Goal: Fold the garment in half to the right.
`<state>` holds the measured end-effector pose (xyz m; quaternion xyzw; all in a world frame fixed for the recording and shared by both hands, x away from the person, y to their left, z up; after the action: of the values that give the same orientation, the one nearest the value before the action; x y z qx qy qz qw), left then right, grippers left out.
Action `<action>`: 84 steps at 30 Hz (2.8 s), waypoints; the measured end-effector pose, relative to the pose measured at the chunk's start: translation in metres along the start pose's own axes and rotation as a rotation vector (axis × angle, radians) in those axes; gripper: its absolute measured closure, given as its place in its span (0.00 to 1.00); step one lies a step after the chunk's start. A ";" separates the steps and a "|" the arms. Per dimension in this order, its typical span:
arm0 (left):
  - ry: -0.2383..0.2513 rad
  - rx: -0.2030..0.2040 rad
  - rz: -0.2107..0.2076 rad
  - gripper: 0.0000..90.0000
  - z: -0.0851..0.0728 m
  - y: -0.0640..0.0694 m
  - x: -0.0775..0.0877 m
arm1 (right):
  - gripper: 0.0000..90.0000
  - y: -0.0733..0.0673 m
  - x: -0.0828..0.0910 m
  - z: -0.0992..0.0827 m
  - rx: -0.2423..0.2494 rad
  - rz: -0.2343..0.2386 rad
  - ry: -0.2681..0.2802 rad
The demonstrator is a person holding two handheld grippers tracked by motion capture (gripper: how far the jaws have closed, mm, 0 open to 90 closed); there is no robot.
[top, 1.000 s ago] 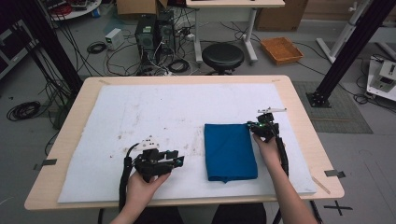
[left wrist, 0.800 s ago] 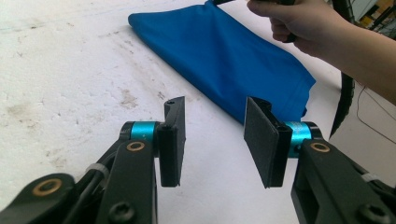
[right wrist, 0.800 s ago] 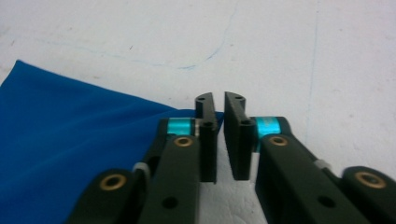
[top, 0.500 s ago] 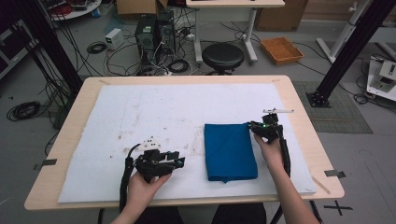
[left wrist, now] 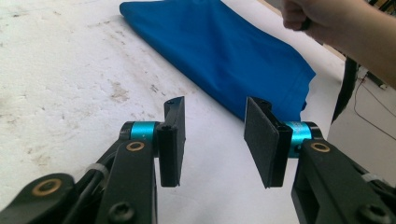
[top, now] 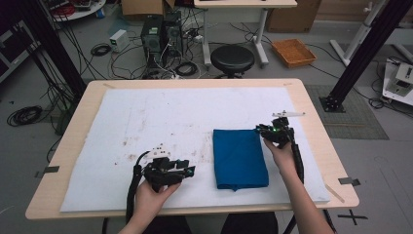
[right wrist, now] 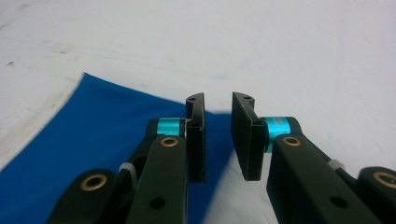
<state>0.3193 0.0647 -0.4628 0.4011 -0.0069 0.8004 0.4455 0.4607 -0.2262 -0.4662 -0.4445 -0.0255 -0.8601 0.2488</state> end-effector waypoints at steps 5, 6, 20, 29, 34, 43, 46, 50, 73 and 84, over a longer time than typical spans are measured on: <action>-0.001 0.000 -0.002 0.65 -0.001 0.001 0.000 | 0.84 -0.016 -0.021 0.019 0.068 0.008 -0.101; -0.002 0.001 -0.002 0.65 -0.002 0.000 0.001 | 0.82 -0.017 -0.027 0.020 0.068 0.012 -0.126; -0.002 0.005 -0.012 0.65 -0.003 -0.001 0.002 | 1.00 -0.019 -0.048 0.030 0.139 -0.028 -0.163; -0.002 0.003 -0.013 0.65 -0.003 -0.001 0.003 | 0.84 -0.014 -0.033 0.030 0.120 -0.030 -0.085; 0.007 0.006 -0.008 0.64 -0.002 -0.004 0.007 | 0.75 -0.017 0.009 -0.008 0.060 -0.028 -0.026; 0.013 -0.004 -0.007 0.64 0.002 0.000 0.007 | 0.70 -0.041 0.064 -0.110 -0.006 0.054 -0.016; 0.013 -0.006 -0.010 0.64 0.004 0.002 0.004 | 0.70 -0.043 0.064 -0.123 -0.020 0.072 -0.036; 0.013 -0.008 -0.010 0.64 0.005 0.002 0.003 | 0.87 -0.043 0.056 -0.131 -0.006 0.072 -0.082; 0.129 -0.075 0.068 0.60 0.025 -0.020 0.039 | 0.58 -0.034 0.079 -0.087 0.127 0.025 0.094; 0.173 -0.123 0.236 0.49 0.023 -0.052 0.062 | 0.44 -0.028 0.077 -0.048 0.173 0.047 0.178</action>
<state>0.3540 0.1318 -0.4250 0.2990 -0.0644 0.8769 0.3709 0.3751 -0.2460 -0.4309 -0.3438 -0.0669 -0.8847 0.3077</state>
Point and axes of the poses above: each handheld gripper's, and its own axes: x roughly backward along the jaws, z roughly out of its top, y roughly to its right, the point moved 8 cm from there along -x, roughly forward along the jaws, and after that the axes turned 14 degrees about -y, right-handed, at the moved point
